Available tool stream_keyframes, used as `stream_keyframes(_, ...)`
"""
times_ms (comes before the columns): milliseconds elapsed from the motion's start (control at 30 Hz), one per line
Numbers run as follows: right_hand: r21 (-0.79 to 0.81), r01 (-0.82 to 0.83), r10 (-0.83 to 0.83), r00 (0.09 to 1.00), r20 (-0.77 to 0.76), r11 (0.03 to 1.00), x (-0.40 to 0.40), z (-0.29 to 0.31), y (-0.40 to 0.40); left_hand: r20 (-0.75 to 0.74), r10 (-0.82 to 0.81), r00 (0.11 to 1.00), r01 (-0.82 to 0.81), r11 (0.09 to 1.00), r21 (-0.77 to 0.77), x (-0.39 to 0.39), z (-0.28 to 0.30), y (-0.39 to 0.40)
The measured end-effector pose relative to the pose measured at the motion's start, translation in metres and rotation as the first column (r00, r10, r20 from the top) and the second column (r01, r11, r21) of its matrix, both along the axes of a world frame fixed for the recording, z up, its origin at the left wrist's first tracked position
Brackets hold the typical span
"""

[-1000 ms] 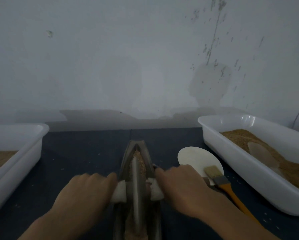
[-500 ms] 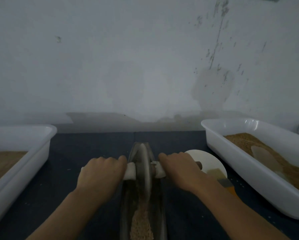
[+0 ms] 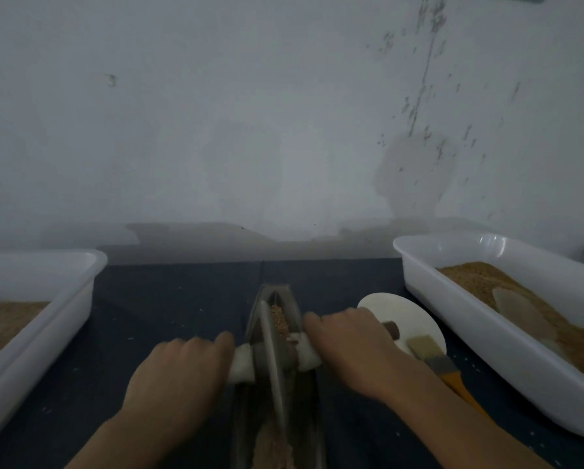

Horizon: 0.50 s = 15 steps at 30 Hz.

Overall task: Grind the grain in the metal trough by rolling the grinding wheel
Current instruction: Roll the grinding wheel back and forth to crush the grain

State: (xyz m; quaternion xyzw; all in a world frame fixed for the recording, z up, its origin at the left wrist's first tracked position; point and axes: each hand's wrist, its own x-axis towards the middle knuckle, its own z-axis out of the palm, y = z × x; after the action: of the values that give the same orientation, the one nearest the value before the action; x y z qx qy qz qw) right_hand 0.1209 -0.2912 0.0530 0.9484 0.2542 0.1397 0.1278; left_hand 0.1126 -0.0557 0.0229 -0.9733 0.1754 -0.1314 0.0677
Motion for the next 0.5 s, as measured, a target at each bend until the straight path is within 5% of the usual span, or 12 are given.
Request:
stream_keyframes(167, 0.02, 0.021, -0.021, 1.0, 0.006, 1.0, 0.013, 0.001, -0.001, 0.037, -0.02, 0.999, 0.02, 1.0, 0.002, 0.012, 0.007, -0.004)
stream_keyframes(367, -0.014, -0.035, 0.033, 0.993, -0.109, 0.999, -0.041, -0.008, -0.007, -0.209, -0.017, 0.978, 0.027, 0.999, 0.045, -0.025, 0.006, 0.003)
stream_keyframes(500, -0.014, 0.008, -0.009, 0.998, -0.064, 1.0, -0.039, -0.011, -0.004, -0.003, -0.086, 0.996, 0.086, 0.996, 0.019, -0.031, 0.003, 0.003)
